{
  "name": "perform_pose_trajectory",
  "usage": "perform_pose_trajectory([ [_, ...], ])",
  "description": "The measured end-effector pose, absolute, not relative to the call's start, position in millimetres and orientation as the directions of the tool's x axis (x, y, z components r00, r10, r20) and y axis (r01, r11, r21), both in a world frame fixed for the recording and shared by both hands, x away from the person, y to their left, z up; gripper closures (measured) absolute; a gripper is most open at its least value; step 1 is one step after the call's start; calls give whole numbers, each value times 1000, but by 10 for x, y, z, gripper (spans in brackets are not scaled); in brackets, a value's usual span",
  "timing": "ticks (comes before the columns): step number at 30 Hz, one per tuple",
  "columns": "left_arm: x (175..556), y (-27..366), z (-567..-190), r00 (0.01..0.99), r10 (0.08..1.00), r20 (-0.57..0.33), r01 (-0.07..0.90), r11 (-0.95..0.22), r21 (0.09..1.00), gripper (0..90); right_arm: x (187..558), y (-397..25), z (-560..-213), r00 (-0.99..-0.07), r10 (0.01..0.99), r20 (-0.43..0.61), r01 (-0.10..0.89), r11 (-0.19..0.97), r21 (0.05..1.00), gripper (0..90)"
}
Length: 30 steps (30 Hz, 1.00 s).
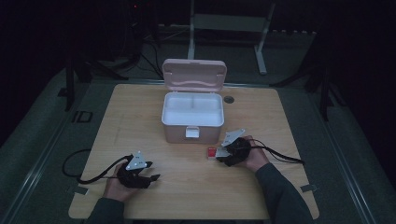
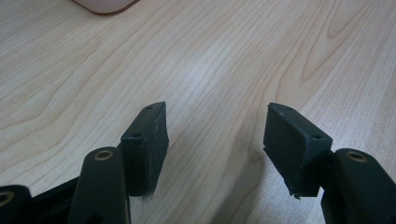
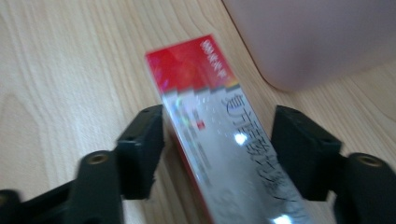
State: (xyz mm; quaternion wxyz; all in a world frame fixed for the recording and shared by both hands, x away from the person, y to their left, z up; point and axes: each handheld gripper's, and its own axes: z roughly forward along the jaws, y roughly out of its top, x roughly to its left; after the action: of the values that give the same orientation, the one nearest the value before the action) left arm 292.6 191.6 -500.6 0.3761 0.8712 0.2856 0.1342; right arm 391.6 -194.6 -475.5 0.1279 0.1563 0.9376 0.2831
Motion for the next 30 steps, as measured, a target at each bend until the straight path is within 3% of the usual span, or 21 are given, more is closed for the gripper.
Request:
perform_pose_trajectory([
  [5, 2925, 1916, -5006, 801, 599, 19, 397, -554, 732, 397, 3881, -2046, -4731, -917, 374, -138, 235, 787, 570, 491],
  [15, 2919, 1920, -5002, 799, 601, 20, 397, -552, 733, 400, 3700, -2444, -4716, -859, 501, -105, 360, 737, 572, 501],
  [30, 2908, 1925, -5001, 795, 606, 20, 400, -550, 733, 408, 3406, -3005, -4735, -777, 625, -73, 464, 648, 604, 498],
])
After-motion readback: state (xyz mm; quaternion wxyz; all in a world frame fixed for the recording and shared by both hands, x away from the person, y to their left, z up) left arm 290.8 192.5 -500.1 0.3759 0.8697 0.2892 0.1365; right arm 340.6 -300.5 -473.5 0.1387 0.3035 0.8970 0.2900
